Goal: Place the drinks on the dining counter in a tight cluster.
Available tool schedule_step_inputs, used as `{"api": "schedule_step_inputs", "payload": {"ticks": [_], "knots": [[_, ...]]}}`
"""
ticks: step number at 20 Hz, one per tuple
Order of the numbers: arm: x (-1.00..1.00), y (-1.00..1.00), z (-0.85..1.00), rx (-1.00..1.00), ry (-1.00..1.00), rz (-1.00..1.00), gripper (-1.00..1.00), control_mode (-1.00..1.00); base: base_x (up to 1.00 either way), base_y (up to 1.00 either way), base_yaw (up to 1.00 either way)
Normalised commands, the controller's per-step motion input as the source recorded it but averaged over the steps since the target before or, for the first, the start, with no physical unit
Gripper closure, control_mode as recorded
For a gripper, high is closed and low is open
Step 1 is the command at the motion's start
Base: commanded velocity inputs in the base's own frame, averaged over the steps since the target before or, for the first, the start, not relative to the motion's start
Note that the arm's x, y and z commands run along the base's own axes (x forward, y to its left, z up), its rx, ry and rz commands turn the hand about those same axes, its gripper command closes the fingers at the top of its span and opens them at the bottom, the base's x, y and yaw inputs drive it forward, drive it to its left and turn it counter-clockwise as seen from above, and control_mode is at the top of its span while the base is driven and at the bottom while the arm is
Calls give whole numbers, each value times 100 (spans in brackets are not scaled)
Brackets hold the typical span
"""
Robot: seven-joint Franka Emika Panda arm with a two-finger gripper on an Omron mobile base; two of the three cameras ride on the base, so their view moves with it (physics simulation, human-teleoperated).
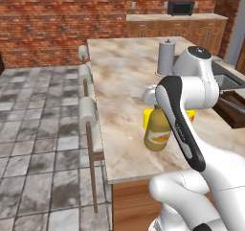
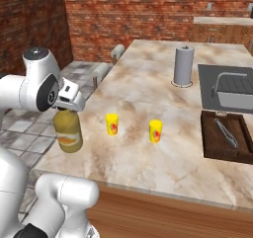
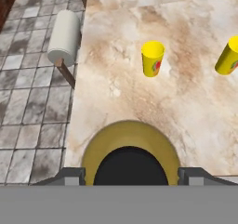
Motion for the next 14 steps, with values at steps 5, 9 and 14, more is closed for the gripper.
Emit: {"api": "schedule_step_inputs", "payload": {"ticks": [5,9,14], "knots": [[6,2,0,0,0,0,100,-100,1,0,0],[43,8,0,0,9,0,100,-100,0,0,0],[39,4,0,0,4,0,100,-100,0,0,0]]}}
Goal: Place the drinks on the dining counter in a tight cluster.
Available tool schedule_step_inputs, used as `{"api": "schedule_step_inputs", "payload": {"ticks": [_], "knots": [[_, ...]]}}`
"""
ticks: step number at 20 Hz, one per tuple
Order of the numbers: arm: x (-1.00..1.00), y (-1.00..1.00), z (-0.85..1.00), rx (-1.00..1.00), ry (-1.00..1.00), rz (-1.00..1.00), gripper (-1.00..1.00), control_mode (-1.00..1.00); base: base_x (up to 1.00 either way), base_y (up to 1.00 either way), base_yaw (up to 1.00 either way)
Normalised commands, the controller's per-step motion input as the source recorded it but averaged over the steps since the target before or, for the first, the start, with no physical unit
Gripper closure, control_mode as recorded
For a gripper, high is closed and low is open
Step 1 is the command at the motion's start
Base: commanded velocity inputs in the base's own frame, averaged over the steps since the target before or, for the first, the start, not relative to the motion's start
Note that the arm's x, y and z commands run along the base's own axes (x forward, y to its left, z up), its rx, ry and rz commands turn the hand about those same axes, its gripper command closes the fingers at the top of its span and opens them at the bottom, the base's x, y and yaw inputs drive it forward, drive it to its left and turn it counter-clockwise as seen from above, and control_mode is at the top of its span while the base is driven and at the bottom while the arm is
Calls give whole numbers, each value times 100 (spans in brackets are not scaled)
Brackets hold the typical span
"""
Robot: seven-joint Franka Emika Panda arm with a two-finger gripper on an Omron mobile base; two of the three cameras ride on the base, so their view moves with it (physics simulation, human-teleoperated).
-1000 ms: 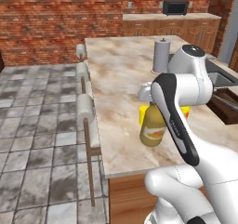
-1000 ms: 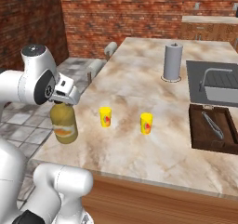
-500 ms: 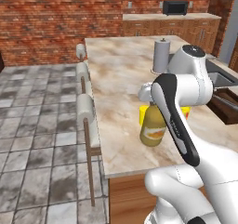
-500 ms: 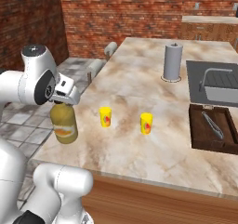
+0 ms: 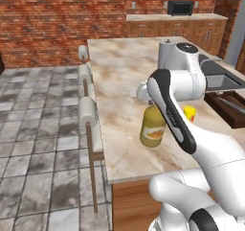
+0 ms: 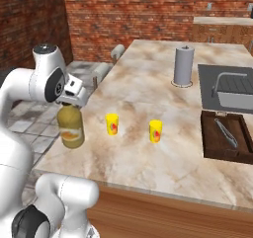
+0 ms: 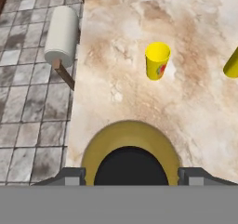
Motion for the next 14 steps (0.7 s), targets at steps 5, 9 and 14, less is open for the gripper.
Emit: {"api": "schedule_step_inputs", "payload": {"ticks": [5,9,14], "knots": [[5,4,-4,0,-3,0,100,-100,0,0,0],[1,15,-41,0,-1,0,100,-100,0,0,0],[5,10,-52,0,0,0,100,-100,0,0,0]]}}
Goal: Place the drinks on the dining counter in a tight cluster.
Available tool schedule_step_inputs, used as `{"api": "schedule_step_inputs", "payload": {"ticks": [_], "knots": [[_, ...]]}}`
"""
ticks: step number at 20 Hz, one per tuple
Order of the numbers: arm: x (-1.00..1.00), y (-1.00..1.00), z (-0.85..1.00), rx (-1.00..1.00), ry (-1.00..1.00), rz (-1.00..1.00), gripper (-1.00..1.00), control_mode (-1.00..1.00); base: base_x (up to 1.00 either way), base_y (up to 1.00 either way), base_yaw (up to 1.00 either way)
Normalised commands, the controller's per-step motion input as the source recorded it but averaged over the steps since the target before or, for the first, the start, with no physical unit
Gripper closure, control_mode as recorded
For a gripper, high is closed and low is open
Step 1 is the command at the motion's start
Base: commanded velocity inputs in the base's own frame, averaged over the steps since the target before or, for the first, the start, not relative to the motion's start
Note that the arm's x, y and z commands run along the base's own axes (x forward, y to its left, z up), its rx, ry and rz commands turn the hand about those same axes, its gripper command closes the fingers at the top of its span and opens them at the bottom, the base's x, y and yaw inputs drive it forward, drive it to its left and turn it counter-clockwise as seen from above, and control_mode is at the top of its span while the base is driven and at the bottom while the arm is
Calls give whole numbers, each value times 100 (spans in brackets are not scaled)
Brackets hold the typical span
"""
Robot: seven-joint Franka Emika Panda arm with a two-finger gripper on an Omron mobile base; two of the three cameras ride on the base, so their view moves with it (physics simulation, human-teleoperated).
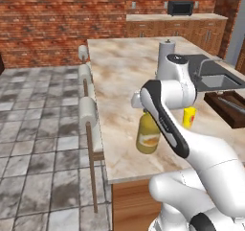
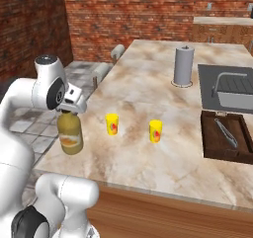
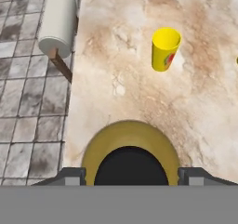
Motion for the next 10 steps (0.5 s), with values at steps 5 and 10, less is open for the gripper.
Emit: {"api": "schedule_step_inputs", "payload": {"ticks": [5,10], "knots": [[30,0,-23,0,3,0,100,-100,0,0,0],[46,0,-2,-1,8,0,100,-100,0,0,0]]}}
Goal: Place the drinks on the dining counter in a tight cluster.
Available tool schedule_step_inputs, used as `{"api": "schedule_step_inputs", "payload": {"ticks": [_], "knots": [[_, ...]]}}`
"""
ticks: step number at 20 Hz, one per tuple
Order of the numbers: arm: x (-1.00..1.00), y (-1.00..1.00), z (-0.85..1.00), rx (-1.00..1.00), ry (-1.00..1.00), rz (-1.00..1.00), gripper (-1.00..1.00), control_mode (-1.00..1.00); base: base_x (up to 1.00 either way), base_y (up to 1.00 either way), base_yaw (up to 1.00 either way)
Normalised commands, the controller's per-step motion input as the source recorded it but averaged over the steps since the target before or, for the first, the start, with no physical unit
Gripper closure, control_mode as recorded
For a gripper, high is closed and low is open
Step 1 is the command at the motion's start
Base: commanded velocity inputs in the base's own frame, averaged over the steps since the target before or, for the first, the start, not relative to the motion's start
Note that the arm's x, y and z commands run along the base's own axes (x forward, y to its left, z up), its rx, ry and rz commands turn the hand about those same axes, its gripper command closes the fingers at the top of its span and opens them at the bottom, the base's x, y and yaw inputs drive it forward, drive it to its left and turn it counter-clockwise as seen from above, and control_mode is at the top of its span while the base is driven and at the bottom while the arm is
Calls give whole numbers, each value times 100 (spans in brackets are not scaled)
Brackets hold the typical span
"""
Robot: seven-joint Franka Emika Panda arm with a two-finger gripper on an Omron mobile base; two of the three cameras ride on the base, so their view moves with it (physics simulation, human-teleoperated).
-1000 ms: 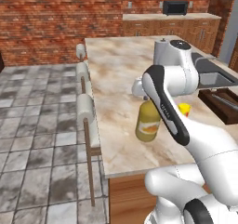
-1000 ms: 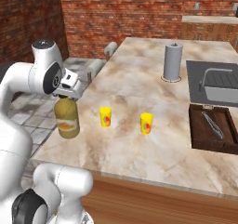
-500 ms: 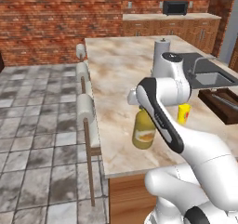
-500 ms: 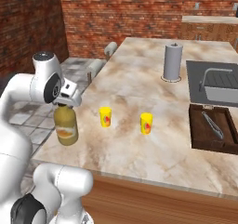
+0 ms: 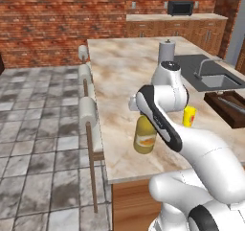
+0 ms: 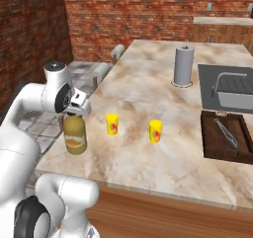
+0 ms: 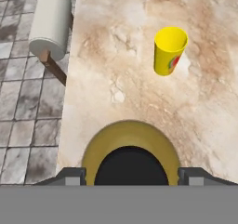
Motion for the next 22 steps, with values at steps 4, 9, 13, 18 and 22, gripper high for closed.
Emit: {"api": "schedule_step_inputs", "payload": {"ticks": [4,9,13,18,22], "knots": [[50,0,0,-2,10,0,100,-100,0,0,0],[40,0,-1,0,4,0,100,-100,0,0,0],[18,0,-15,0,0,0,100,-100,0,0,0],[9,0,-25,0,0,0,100,-100,0,0,0],[9,0,-28,0,0,0,100,-100,0,0,0]]}}
